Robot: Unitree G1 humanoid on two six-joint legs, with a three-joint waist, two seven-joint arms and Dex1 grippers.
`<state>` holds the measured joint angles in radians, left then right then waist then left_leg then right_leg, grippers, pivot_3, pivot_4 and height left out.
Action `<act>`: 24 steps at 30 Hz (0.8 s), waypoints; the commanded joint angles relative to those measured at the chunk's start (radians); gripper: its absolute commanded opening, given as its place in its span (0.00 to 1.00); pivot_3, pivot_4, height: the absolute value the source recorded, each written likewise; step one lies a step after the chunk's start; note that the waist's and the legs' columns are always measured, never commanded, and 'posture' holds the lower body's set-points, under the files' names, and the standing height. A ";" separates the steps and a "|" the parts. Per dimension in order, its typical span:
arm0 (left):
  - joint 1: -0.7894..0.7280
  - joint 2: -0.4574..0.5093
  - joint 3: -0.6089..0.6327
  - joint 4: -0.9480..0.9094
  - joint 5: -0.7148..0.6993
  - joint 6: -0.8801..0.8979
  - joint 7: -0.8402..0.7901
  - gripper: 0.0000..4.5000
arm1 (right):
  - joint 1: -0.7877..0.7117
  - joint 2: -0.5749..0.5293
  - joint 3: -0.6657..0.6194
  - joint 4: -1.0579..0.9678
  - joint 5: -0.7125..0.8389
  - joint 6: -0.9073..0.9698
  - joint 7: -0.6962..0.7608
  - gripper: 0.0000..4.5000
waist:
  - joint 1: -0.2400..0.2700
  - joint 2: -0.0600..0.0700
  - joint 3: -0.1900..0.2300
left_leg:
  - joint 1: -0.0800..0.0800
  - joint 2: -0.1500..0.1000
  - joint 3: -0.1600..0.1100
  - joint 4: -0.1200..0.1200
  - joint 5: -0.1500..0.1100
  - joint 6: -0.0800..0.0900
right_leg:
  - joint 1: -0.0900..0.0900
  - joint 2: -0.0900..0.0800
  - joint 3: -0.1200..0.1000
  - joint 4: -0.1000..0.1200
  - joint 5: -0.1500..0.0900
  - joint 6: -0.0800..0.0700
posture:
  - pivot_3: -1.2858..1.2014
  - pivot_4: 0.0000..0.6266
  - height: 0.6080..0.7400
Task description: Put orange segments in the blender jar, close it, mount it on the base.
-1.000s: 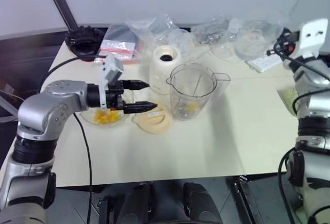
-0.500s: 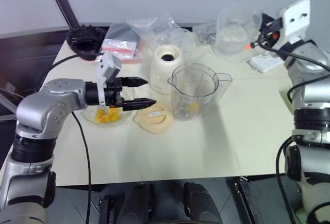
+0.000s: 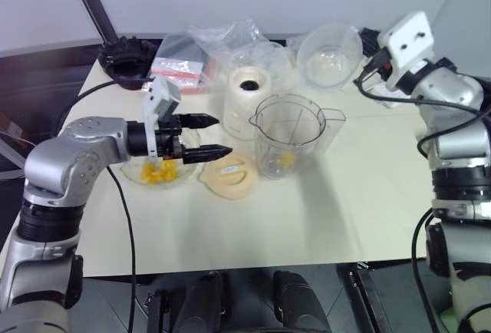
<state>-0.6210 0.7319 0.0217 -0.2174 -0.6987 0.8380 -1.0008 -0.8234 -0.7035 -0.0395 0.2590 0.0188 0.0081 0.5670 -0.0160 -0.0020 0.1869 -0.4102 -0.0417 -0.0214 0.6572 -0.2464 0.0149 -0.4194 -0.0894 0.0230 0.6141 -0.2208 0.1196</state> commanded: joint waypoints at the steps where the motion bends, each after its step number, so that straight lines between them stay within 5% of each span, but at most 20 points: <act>1: -0.011 0.000 0.016 -0.019 -0.002 -0.021 0.000 1.00 | -0.024 -0.018 -0.014 -0.022 -0.021 -0.073 -0.004 0.00 | 0.000 0.000 0.000 | 0.000 0.000 0.000 0.000 0.000 0.000 | 0.000 0.000 0.000 0.000 0.000 0.000 | 0.52 0.24 1.00; 24: 0.001 -0.006 0.015 -0.040 -0.008 -0.012 0.005 1.00 | -0.022 -0.020 0.015 0.003 -0.139 -0.249 -0.026 0.00 | 0.000 -0.001 0.000 | 0.000 0.000 0.000 -0.004 0.002 -0.003 | -0.002 0.000 0.000 0.000 0.000 0.000 | 0.52 0.24 1.00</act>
<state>-0.6098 0.7246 0.0212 -0.2370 -0.6982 0.8381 -0.9955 -0.8230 -0.7141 -0.0066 0.2841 -0.1182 -0.2155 0.5628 -0.0159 -0.0026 0.1873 -0.4102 -0.0417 -0.0211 0.6524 -0.2444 0.0116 -0.4220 -0.0893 0.0235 0.6143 -0.2205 0.1200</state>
